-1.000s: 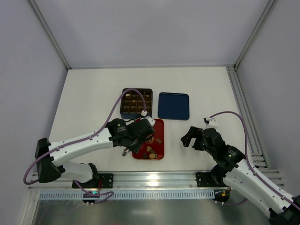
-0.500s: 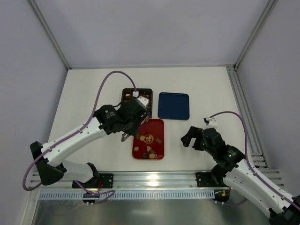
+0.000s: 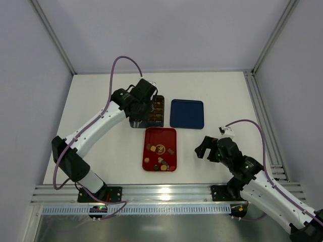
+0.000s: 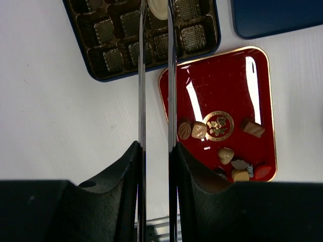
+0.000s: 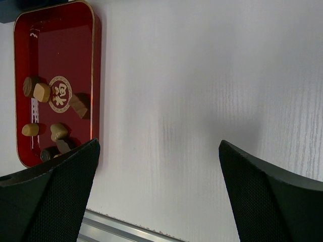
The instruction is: Pack the chocolate
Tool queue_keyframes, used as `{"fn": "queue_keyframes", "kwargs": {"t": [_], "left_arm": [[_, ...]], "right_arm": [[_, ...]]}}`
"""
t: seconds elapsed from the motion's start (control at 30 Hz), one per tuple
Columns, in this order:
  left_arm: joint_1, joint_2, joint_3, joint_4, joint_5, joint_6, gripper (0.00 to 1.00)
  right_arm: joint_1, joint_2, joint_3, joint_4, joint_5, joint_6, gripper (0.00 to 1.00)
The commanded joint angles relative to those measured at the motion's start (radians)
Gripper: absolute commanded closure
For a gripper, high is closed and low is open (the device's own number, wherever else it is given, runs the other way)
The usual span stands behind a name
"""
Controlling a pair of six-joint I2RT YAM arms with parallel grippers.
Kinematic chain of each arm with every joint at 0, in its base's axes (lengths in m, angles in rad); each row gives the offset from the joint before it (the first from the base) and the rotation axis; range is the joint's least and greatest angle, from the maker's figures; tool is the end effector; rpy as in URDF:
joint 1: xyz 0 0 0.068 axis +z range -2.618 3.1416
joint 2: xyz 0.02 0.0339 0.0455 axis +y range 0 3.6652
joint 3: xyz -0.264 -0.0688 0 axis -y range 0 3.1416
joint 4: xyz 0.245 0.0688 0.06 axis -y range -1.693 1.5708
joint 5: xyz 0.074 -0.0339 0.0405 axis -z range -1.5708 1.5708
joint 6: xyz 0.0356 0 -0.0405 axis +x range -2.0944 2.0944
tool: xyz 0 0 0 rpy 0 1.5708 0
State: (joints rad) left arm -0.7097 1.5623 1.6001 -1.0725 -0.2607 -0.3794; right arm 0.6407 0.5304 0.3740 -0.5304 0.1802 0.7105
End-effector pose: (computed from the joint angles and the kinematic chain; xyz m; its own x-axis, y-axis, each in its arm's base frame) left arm 0.2454 -0.1987 0.3535 -0.8020 0.2171 -0.5565 0.2505 0.9680 0.0167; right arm 0.1064 0.0714 0.1990 -0.6964 0.2811 -0.6603 -0.0300 0.9079 0.4182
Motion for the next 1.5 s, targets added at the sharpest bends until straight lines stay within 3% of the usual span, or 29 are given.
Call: {"fn": "queue_keyframes", "kwargs": {"t": [0.0,0.53,1.47], "left_arm": [[0.032,0.051,0.069,0.052,0.003,0.037,0.69],[0.084,0.176,0.100,0.098,0.028,0.074,0.69],[0.096,0.194,0.106,0.105,0.051,0.080,0.65]], "right_arm": [[0.004,-0.006,0.036,0.003,0.012,-0.005,0.00],[0.002,-0.017,0.026,0.004,0.012,-0.003,0.00],[0.004,-0.021,0.022,0.003,0.010,-0.002,0.00]]}}
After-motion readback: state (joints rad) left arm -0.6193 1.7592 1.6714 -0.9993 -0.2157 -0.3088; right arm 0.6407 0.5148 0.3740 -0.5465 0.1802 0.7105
